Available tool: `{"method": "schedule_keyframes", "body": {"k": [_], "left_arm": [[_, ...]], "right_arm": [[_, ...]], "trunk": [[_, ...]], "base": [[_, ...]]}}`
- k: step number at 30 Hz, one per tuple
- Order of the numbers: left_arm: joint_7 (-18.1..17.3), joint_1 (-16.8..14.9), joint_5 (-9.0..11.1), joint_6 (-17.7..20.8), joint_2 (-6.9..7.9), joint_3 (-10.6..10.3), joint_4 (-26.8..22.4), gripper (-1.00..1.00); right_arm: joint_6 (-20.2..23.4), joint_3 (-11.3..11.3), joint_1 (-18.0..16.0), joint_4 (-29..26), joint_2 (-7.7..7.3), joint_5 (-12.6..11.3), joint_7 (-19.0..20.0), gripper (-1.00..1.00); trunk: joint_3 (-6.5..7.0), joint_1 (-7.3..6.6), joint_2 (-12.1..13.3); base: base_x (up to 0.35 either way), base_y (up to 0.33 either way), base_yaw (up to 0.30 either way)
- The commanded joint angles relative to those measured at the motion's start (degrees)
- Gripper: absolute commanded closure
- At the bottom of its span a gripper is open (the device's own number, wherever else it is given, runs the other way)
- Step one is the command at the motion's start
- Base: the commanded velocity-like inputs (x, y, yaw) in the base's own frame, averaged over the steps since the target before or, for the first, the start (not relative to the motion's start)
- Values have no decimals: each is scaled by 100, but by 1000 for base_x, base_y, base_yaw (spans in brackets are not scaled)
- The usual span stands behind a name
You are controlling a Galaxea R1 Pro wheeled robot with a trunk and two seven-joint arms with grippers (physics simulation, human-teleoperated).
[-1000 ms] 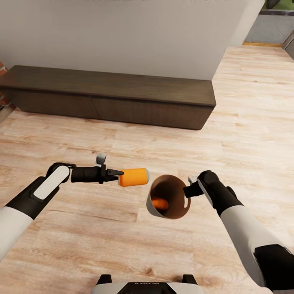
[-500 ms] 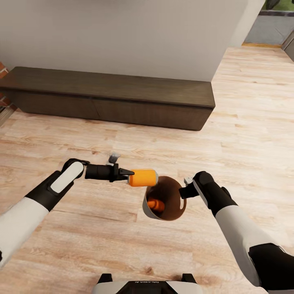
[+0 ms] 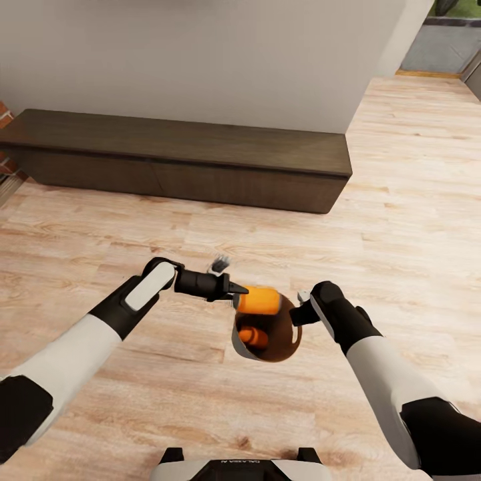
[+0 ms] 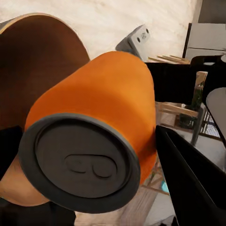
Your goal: Put the three can of soda from the living room inside the tash can in the kitchen.
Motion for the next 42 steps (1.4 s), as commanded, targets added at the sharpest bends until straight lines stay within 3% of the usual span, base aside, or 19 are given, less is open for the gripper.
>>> {"method": "schedule_keyframes", "body": {"k": [1, 7, 11, 17, 22, 29, 34, 42], "left_arm": [[208, -1, 15, 1, -83, -52, -6, 100], [1008, -2, 16, 1, -409, -164, -16, 100], [1724, -2, 17, 1, -535, -197, -46, 100], [2873, 3, 14, 1, -869, -205, -76, 100], [3455, 5, 15, 1, -1054, -205, -81, 100], [3667, -1, -27, 1, -1117, -241, -15, 100], [3732, -2, -65, 1, -1120, -495, 11, 100], [4280, -2, -128, 1, -1189, -673, 11, 100]], "right_arm": [[10, -3, -1, 8, 45, -133, -57, 100], [10, -3, -1, 20, 127, -133, -204, 100], [10, -3, -1, 27, 142, -133, -221, 100], [10, 4, -1, 106, 151, -134, -227, 100], [10, 5, -1, 133, 160, -133, -227, 100], [10, 5, -1, 142, 221, -133, -227, 100], [10, 5, -1, 144, 229, -133, -227, 100], [10, 5, -1, 145, 280, -133, -227, 100]], "trunk": [[0, -1, 0], [0, -1, 0], [0, -1, 0], [0, -1, 0], [0, -1, 0], [0, -1, 0], [0, -1, 0], [0, -1, 0]], "base": [[0, 0, 0], [0, 0, 0], [0, 0, 0], [0, 0, 0], [0, 0, 0], [0, 0, 0], [0, 0, 0], [0, 0, 0]]}}
